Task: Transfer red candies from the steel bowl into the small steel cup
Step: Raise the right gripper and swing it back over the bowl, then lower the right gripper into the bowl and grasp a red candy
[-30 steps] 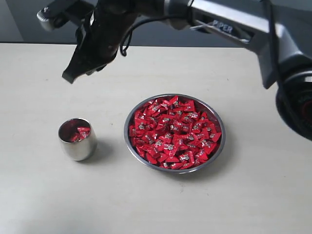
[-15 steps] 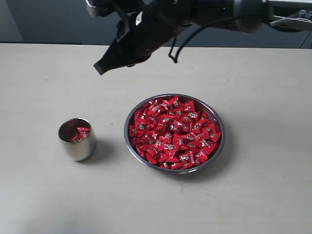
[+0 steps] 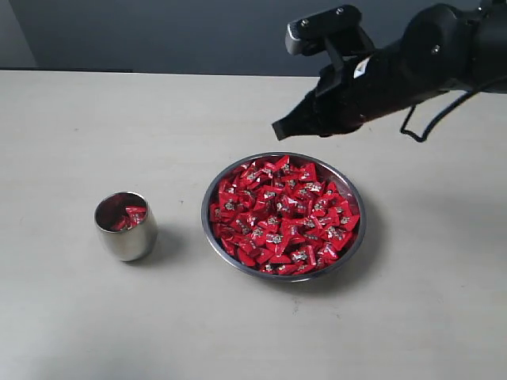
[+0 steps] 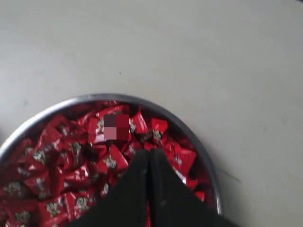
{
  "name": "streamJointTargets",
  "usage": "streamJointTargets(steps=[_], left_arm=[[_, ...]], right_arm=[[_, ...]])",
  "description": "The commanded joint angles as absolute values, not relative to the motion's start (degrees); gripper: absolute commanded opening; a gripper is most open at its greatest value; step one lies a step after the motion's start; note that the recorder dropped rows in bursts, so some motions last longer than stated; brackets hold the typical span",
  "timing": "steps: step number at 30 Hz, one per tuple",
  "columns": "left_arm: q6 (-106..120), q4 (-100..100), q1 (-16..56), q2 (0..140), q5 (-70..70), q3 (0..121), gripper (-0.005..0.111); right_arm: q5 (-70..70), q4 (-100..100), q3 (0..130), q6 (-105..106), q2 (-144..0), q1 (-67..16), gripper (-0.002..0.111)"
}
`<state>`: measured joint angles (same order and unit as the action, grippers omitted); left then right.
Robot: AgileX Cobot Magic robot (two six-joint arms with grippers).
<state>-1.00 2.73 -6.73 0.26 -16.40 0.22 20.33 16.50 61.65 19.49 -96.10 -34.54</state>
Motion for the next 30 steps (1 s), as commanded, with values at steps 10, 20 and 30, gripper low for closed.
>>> streamJointTargets(steps=[10,20,30], left_arm=[[-1.1,2.6,-6.8,0.0,-16.3,0.0,0.0],[-1.1,2.6,-6.8,0.0,-16.3,0.0,0.0],[-1.1,2.6,-6.8,0.0,-16.3,0.0,0.0]], right_arm=[[25.4,17.7,57.8,19.4,-95.1,-32.0,-0.001],[26.3,21.6,59.6,22.0,-98.6,-32.0,-0.001],[34.9,24.1,60.9,23.2,-100.3,-32.0,-0.001]])
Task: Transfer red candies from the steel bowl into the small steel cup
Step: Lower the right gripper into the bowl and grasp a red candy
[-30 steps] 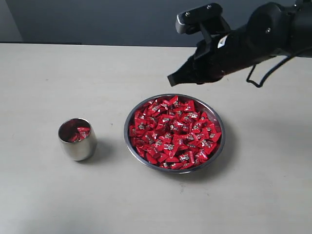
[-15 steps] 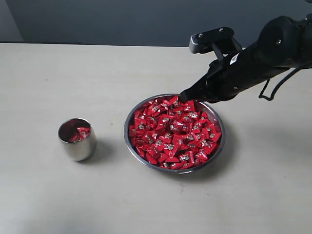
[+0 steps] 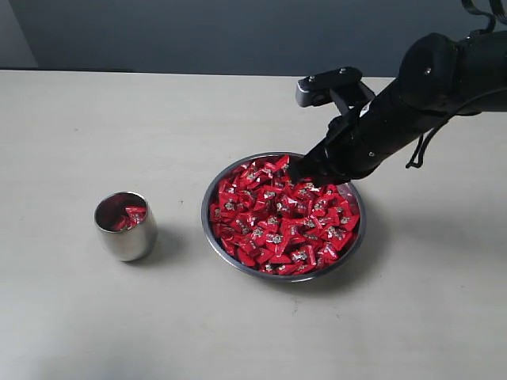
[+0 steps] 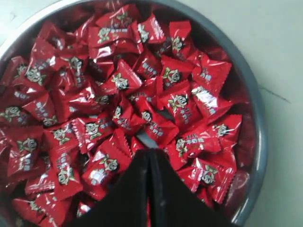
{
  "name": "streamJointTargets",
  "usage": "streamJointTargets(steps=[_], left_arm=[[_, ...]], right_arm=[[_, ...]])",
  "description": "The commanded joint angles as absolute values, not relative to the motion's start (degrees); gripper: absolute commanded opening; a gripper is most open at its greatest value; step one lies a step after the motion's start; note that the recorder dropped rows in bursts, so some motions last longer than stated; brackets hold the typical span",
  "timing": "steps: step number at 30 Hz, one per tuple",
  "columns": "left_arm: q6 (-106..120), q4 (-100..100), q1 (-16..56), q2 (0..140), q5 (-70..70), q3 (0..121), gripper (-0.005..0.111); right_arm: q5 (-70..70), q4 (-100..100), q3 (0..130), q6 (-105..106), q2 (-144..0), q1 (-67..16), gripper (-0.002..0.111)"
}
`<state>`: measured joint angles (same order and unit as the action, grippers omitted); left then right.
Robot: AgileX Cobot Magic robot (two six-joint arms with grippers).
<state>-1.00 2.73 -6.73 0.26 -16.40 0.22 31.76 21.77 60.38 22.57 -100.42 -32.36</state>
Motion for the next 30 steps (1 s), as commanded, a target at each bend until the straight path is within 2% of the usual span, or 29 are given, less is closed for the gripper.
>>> streamJointTargets(steps=[1,12,19,25,30], left_arm=[[-1.1,2.6,-6.8,0.0,-16.3,0.0,0.0],[-1.1,2.6,-6.8,0.0,-16.3,0.0,0.0],[-1.1,2.6,-6.8,0.0,-16.3,0.0,0.0],[-1.1,2.6,-6.8,0.0,-16.3,0.0,0.0],[-1.1,2.6,-6.8,0.0,-16.3,0.0,0.0]], right_arm=[[35.7,24.9,60.9,23.2,-100.3,-32.0,-0.001],[39.7,33.8,60.9,23.2,-100.8,-32.3,-0.001],[39.7,32.2,61.1,19.1,-103.4,-35.2,-0.001],[37.5,12.9,65.0,-1.4,-103.6,-40.0,-0.001],[45.6,1.5,71.6,-10.8,-105.0,-41.8,-0.001]])
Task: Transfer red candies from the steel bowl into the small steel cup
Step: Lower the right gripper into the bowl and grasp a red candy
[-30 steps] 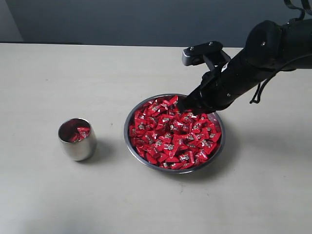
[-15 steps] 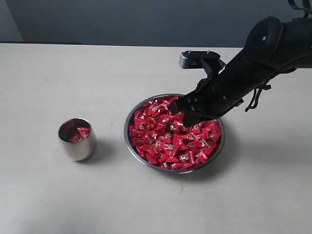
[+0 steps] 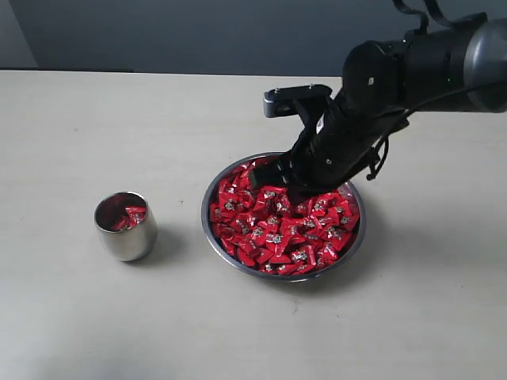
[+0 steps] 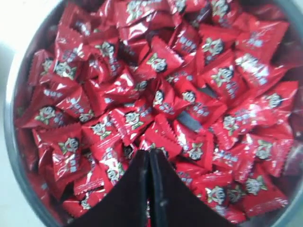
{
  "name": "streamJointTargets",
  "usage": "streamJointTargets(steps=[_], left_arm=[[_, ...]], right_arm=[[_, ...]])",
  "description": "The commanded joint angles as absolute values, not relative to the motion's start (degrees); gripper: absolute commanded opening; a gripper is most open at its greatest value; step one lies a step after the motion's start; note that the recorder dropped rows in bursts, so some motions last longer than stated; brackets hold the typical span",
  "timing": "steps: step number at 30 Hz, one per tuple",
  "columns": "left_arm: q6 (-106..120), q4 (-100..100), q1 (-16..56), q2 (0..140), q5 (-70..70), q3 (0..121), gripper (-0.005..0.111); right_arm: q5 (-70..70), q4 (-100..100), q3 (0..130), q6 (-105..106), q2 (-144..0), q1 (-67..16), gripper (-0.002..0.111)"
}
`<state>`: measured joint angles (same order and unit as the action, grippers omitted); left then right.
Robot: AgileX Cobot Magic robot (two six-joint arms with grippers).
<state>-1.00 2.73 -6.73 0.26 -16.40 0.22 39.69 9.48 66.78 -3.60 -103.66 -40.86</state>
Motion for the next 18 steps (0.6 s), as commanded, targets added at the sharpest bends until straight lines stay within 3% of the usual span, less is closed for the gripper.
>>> streamJointTargets(steps=[1,9,18], left_arm=[[-1.1,2.6,-6.8,0.0,-16.3,0.0,0.0],[-1.1,2.6,-6.8,0.0,-16.3,0.0,0.0],[-1.1,2.6,-6.8,0.0,-16.3,0.0,0.0]], right_arm=[[47.7,1.5,73.0,-11.1,-105.9,-41.8,-0.001],[63.1,4.3,82.7,-11.1,-114.0,-41.8,-0.001],[64.3,7.6,83.9,-10.0,-117.0,-41.8,-0.001]])
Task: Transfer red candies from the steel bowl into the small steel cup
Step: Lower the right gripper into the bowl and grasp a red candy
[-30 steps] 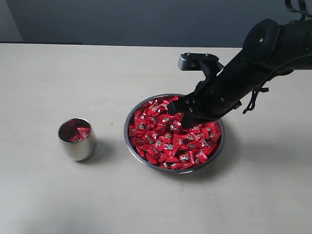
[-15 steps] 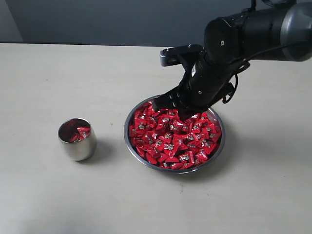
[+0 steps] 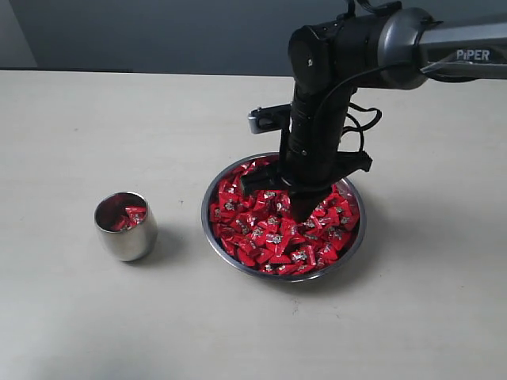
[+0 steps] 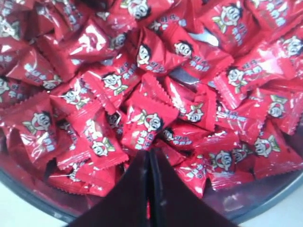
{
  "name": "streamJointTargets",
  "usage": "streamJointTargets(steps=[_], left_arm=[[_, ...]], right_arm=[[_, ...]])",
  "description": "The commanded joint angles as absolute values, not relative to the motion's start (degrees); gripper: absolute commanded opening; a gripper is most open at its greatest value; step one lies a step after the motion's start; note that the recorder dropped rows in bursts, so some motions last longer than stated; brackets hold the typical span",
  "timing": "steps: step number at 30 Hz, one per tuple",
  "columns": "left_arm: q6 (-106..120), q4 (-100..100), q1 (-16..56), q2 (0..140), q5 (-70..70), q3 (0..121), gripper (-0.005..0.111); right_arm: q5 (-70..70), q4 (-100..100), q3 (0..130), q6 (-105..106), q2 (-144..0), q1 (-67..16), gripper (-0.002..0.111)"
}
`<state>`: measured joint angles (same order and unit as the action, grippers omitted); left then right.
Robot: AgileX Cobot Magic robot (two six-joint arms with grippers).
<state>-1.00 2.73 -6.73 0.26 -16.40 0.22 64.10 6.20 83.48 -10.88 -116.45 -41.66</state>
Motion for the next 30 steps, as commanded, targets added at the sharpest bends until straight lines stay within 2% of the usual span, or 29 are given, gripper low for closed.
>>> streamJointTargets(steps=[1,5,7,8,9,11,12,19,30], left_arm=[[-1.1,2.6,-6.8,0.0,-16.3,0.0,0.0],[-1.1,2.6,-6.8,0.0,-16.3,0.0,0.0],[-1.1,2.6,-6.8,0.0,-16.3,0.0,0.0],[-1.1,2.6,-6.8,0.0,-16.3,0.0,0.0],[-1.1,2.6,-6.8,0.0,-16.3,0.0,0.0],[-1.1,2.6,-6.8,0.0,-16.3,0.0,0.0],[-1.1,2.6,-6.8,0.0,-16.3,0.0,0.0],[-1.1,2.6,-6.8,0.0,-16.3,0.0,0.0],[-1.1,2.6,-6.8,0.0,-16.3,0.0,0.0]], right_arm=[[64.0,8.1,83.9,-10.0,-117.0,-41.8,-0.001],[63.5,11.9,83.9,-6.5,-117.0,-41.8,0.0],[63.6,13.3,83.9,-5.8,-117.0,-41.8,0.007],[63.6,13.9,83.9,-5.8,-117.0,-41.8,0.013],[63.6,14.0,83.9,-5.9,-117.0,-41.8,0.027],[63.6,14.4,83.9,-7.2,-117.0,-41.8,0.043],[63.6,14.4,83.9,-8.3,-117.0,-41.8,0.044],[60.8,5.8,83.9,-18.1,-118.0,-41.7,0.045],[54.3,9.0,83.9,-21.2,-120.6,-41.8,0.045]])
